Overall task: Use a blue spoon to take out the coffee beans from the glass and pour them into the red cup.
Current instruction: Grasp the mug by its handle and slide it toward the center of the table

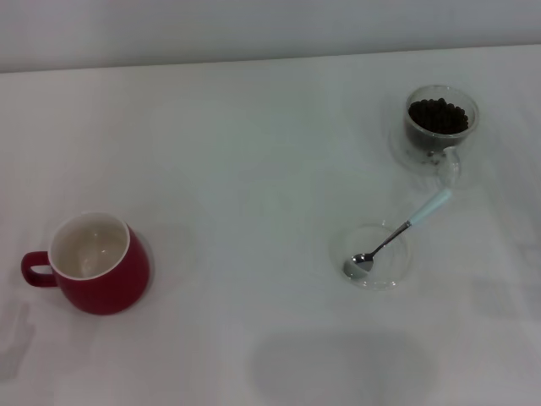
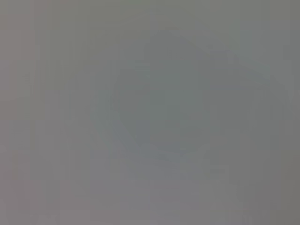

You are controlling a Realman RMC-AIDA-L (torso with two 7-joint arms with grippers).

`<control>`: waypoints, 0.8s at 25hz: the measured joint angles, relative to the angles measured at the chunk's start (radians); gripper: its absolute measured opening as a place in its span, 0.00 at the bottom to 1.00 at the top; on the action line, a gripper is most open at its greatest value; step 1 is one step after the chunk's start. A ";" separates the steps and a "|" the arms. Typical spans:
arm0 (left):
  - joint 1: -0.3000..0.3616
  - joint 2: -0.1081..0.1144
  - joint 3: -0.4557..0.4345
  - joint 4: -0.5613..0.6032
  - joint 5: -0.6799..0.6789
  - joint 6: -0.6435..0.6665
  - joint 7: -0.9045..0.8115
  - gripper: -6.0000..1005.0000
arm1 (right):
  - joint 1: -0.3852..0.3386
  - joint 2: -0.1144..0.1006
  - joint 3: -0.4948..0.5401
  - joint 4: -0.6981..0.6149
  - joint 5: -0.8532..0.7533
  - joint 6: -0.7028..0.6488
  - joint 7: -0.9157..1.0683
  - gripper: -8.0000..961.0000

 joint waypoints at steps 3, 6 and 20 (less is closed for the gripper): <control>-0.009 0.002 0.013 0.005 0.000 0.047 0.000 0.86 | 0.000 0.000 -0.005 0.029 -0.003 0.004 -0.003 0.89; -0.027 0.004 0.019 0.006 0.000 0.091 0.000 0.86 | -0.003 -0.001 -0.008 0.053 -0.005 0.017 -0.003 0.89; -0.101 0.006 0.020 0.015 0.023 0.171 0.000 0.86 | -0.012 -0.001 -0.010 0.120 -0.007 0.048 -0.004 0.89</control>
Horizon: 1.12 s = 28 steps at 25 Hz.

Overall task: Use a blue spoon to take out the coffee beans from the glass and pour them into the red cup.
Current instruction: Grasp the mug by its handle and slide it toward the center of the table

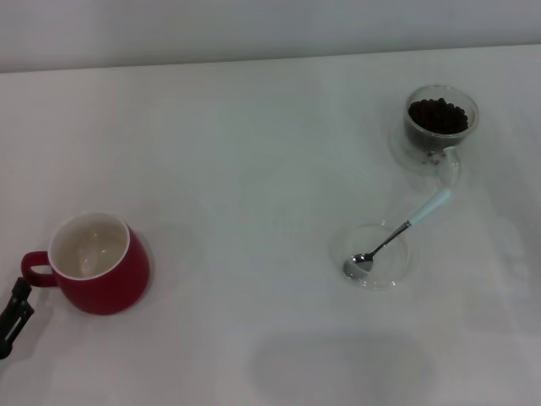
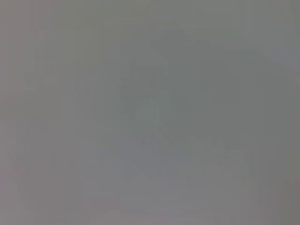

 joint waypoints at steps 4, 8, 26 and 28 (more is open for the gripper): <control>-0.024 0.000 0.001 0.007 0.002 0.027 0.000 0.86 | -0.001 0.000 0.000 0.008 -0.001 0.008 0.003 0.89; -0.035 0.000 0.001 0.007 0.004 0.035 0.000 0.86 | -0.001 0.000 -0.006 0.012 -0.002 0.015 0.007 0.89; -0.127 0.001 0.002 0.030 0.022 0.121 0.000 0.86 | 0.010 0.002 -0.013 0.052 -0.014 0.036 0.011 0.89; -0.134 0.001 0.002 0.030 0.035 0.127 0.000 0.86 | 0.010 0.002 -0.013 0.057 -0.014 0.037 0.011 0.89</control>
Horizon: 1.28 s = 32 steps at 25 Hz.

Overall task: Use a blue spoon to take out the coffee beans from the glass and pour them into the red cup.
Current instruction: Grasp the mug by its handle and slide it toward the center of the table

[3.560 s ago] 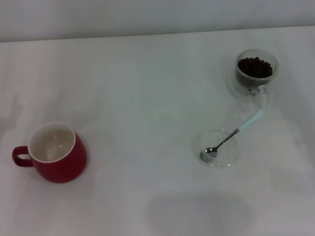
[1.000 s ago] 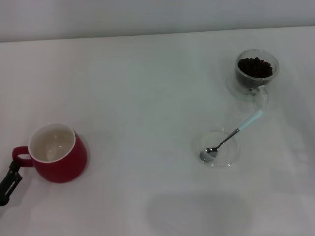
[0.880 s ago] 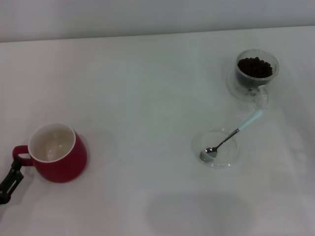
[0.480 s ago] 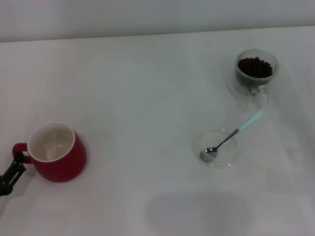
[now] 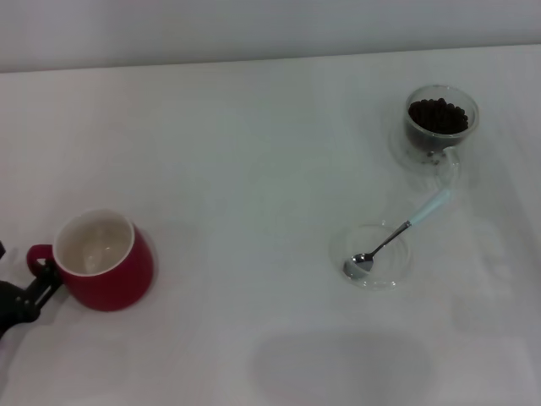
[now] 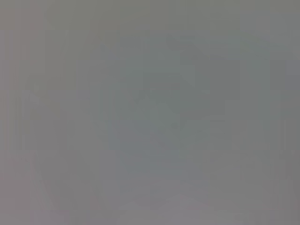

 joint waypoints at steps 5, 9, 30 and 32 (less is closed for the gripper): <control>-0.011 0.000 0.000 0.004 0.055 0.001 0.000 0.86 | 0.000 0.000 0.000 0.006 0.000 0.002 0.000 0.89; -0.018 0.001 -0.001 0.012 0.076 0.001 0.000 0.86 | 0.002 0.001 0.000 0.011 0.000 0.004 0.000 0.89; -0.035 -0.005 -0.001 -0.013 0.118 0.000 0.000 0.50 | -0.001 0.001 -0.002 0.014 0.000 0.004 -0.001 0.89; -0.030 -0.005 0.000 -0.013 0.141 0.000 0.000 0.40 | -0.002 0.001 -0.002 0.013 0.000 0.003 -0.003 0.89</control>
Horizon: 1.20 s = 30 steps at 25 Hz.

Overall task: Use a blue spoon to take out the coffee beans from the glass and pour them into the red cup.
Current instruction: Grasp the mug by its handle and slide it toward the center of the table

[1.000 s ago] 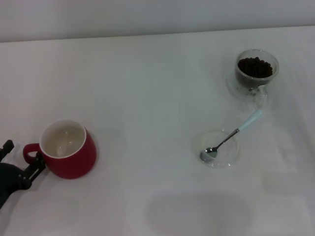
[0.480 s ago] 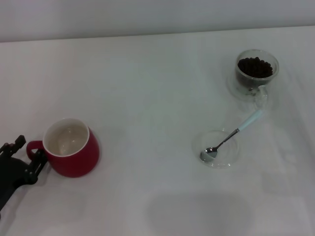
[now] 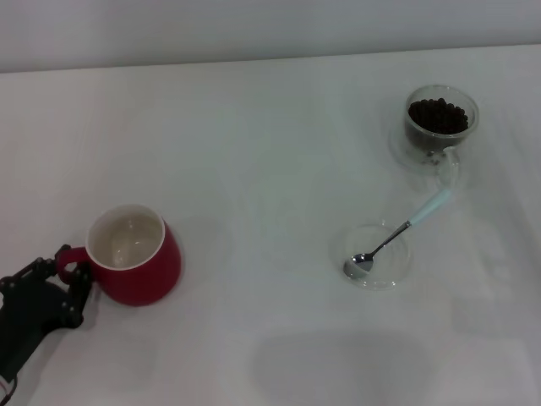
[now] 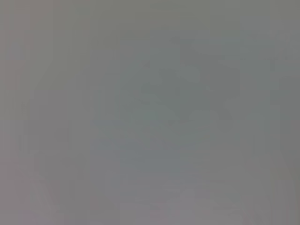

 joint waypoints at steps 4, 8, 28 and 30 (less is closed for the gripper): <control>0.016 -0.001 0.000 -0.002 0.008 -0.007 0.000 0.30 | -0.004 0.000 0.000 -0.003 0.000 -0.005 -0.004 0.89; 0.019 -0.001 0.000 -0.012 0.009 -0.005 0.000 0.29 | -0.003 -0.001 0.000 -0.005 0.000 -0.006 -0.005 0.89; -0.005 0.000 0.000 -0.061 0.056 0.001 0.000 0.20 | -0.004 -0.002 0.000 -0.023 0.001 -0.016 -0.006 0.89; -0.013 0.000 0.000 -0.062 0.064 0.009 0.000 0.18 | -0.004 -0.002 0.000 -0.027 0.001 -0.016 -0.005 0.89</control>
